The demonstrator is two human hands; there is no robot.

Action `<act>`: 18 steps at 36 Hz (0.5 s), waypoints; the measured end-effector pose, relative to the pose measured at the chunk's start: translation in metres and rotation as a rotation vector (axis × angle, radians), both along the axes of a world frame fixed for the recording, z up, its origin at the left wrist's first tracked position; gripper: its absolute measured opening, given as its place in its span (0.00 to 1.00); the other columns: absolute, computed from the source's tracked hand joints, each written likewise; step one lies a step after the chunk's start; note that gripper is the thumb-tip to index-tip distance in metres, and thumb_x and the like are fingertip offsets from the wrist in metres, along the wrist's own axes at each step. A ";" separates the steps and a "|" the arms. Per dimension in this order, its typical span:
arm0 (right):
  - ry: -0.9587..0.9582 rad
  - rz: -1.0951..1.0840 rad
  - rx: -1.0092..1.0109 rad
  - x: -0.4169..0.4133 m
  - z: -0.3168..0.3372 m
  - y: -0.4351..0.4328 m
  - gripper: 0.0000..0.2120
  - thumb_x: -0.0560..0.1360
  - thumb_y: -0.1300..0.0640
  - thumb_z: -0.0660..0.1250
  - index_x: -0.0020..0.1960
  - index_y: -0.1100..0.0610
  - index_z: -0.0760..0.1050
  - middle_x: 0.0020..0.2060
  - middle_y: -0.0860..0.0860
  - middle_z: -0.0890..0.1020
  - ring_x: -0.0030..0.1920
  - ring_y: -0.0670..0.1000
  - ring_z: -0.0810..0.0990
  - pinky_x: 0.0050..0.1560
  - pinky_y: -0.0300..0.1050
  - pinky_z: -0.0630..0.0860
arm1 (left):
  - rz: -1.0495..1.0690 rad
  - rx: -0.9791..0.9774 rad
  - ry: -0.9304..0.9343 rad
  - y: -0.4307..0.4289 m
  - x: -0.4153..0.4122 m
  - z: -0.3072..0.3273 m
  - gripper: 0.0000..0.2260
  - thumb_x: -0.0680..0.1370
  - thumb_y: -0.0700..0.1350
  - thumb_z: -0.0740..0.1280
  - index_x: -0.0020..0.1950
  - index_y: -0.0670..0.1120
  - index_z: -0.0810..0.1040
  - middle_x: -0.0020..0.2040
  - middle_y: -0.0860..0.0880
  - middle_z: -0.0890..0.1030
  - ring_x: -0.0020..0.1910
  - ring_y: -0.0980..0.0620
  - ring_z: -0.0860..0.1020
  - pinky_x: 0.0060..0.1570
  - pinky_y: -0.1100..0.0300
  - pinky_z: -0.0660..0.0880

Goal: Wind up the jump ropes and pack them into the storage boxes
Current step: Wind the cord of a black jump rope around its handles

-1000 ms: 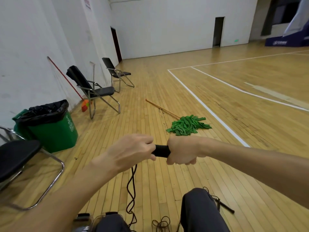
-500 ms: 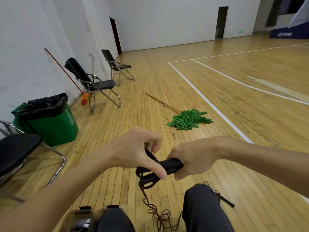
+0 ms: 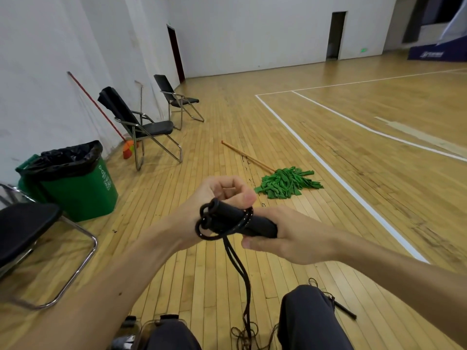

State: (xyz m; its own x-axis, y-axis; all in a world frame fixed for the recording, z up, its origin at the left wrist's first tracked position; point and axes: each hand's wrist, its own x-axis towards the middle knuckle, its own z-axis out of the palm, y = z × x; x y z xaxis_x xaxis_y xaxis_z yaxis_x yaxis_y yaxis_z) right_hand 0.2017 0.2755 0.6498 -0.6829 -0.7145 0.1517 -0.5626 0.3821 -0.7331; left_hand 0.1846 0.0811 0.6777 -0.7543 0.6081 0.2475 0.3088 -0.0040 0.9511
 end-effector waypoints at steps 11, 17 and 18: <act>0.123 -0.187 -0.188 -0.014 -0.018 0.001 0.02 0.81 0.55 0.67 0.52 0.49 0.76 0.35 0.48 0.76 0.31 0.47 0.71 0.34 0.39 0.69 | 0.184 -0.229 0.137 -0.012 -0.002 -0.001 0.18 0.78 0.27 0.64 0.49 0.51 0.81 0.41 0.54 0.81 0.43 0.60 0.78 0.44 0.65 0.78; 0.155 -0.308 -0.190 -0.025 -0.022 0.006 0.04 0.81 0.54 0.67 0.56 0.50 0.77 0.33 0.40 0.76 0.32 0.43 0.72 0.35 0.34 0.67 | 0.252 -0.247 0.014 -0.007 -0.005 0.000 0.11 0.85 0.39 0.58 0.58 0.38 0.78 0.30 0.51 0.72 0.29 0.57 0.69 0.32 0.67 0.69; 0.161 -0.340 -0.195 -0.027 -0.024 0.007 0.03 0.81 0.54 0.67 0.54 0.49 0.76 0.33 0.40 0.76 0.31 0.42 0.72 0.35 0.34 0.68 | 0.255 -0.256 0.001 -0.006 -0.004 -0.001 0.11 0.85 0.40 0.58 0.57 0.39 0.78 0.31 0.50 0.73 0.29 0.57 0.69 0.32 0.67 0.69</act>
